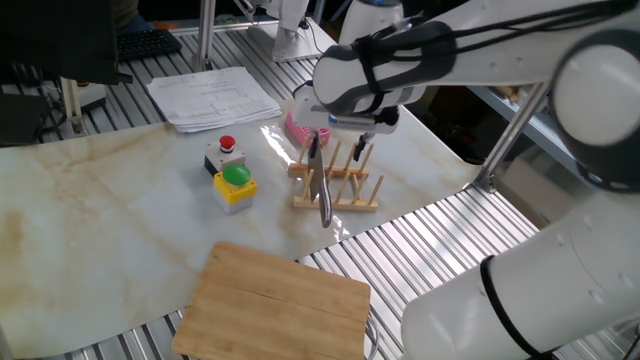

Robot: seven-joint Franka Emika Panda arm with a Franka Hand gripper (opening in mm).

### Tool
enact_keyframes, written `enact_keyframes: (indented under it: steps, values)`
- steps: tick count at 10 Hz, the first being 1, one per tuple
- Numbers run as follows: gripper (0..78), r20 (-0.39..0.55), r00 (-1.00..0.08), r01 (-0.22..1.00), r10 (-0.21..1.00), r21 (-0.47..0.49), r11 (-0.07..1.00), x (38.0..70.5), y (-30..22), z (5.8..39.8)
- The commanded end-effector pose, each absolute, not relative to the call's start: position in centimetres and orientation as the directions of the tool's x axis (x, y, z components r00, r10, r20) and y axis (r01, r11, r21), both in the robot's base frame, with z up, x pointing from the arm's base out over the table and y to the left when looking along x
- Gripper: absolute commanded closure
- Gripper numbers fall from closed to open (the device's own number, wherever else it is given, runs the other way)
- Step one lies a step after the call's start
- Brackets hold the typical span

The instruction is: Put the knife on the knife rack

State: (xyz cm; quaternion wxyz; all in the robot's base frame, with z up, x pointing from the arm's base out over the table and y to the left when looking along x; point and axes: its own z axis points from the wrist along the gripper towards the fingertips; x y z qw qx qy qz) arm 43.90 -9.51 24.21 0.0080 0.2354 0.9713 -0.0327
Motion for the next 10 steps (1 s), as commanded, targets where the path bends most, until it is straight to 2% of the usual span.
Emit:
enact_keyframes:
  steps: [1, 10]
  values:
    - [0.2, -0.022, -0.907, 0.42, 0.42, -0.048, 0.906, 43.35, -8.92, 25.19]
    - [0.2, -0.013, -0.913, 0.407, 0.407, -0.033, 0.913, 43.29, -8.6, 25.63]
